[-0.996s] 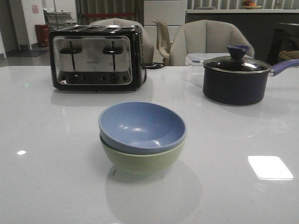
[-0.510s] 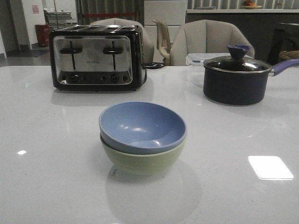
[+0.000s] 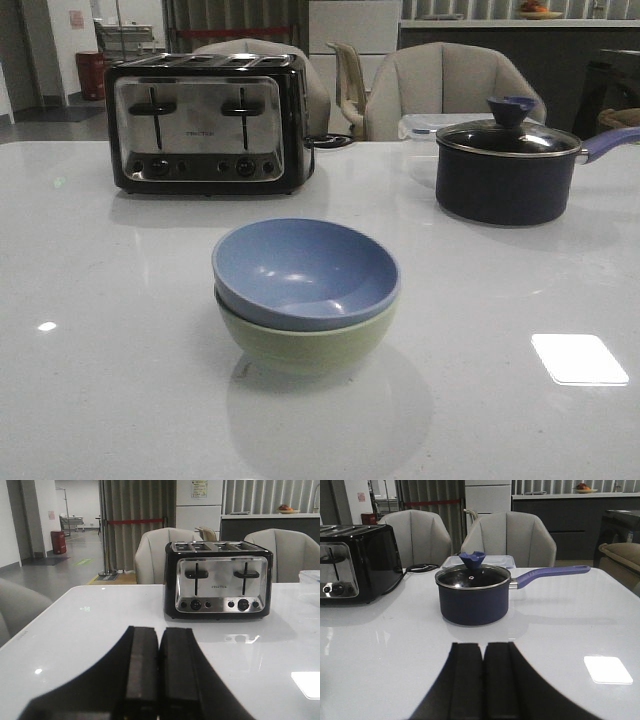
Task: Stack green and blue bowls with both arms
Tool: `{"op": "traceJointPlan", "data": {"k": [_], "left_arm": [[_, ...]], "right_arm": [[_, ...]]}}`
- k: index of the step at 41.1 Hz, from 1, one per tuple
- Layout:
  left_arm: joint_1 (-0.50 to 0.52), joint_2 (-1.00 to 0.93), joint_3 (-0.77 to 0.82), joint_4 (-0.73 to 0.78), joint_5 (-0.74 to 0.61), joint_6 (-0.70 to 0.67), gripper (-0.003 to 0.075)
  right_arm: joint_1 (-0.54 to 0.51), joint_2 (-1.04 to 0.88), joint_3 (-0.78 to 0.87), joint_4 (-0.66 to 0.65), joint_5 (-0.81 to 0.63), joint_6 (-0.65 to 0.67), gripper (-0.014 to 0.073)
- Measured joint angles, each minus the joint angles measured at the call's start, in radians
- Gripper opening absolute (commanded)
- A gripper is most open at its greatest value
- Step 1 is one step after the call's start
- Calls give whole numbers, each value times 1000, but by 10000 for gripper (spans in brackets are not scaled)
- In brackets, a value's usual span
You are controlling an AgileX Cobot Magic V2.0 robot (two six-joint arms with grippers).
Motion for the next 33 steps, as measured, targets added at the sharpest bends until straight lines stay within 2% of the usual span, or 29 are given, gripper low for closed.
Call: {"op": "traceJointPlan", "data": {"k": [10, 33], "left_arm": [[0, 0, 0, 0, 0, 0, 98], [0, 0, 0, 0, 0, 0, 98]], "right_arm": [[0, 0, 0, 0, -14, -46, 37], [0, 0, 0, 0, -14, -55, 37]]}}
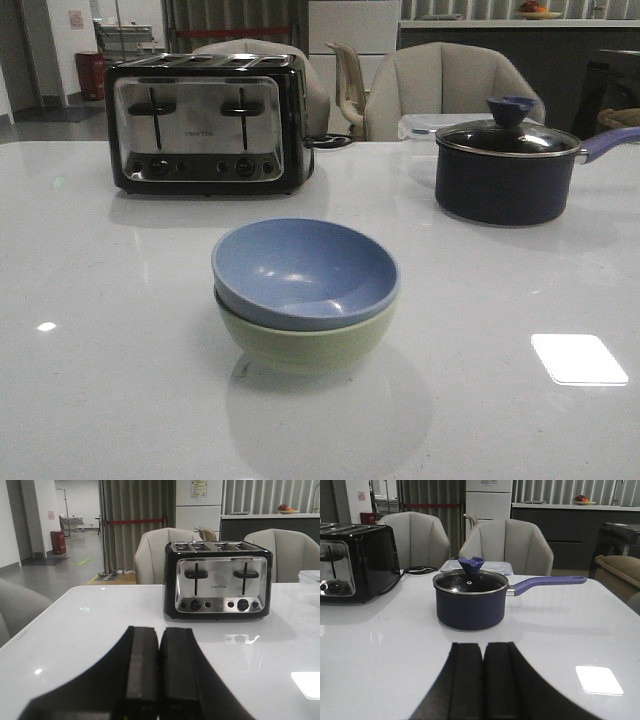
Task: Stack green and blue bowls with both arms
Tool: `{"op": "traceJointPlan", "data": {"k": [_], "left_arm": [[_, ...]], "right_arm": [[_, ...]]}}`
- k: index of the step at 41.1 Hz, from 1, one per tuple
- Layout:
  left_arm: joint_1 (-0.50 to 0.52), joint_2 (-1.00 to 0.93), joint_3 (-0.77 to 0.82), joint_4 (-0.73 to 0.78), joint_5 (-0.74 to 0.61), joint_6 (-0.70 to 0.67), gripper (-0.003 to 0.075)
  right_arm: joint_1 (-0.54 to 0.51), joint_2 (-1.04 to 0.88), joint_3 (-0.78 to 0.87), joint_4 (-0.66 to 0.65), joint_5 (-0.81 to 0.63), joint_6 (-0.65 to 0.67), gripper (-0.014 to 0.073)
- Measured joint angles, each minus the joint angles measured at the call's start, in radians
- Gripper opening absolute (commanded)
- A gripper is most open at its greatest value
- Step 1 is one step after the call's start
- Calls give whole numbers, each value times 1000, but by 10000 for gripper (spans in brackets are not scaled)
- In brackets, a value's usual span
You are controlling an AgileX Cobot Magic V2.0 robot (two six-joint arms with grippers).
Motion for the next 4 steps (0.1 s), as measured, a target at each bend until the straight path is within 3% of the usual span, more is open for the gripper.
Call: {"op": "traceJointPlan", "data": {"k": [4], "left_arm": [[0, 0, 0, 0, 0, 0, 98]], "right_arm": [[0, 0, 0, 0, 0, 0, 37]]}}
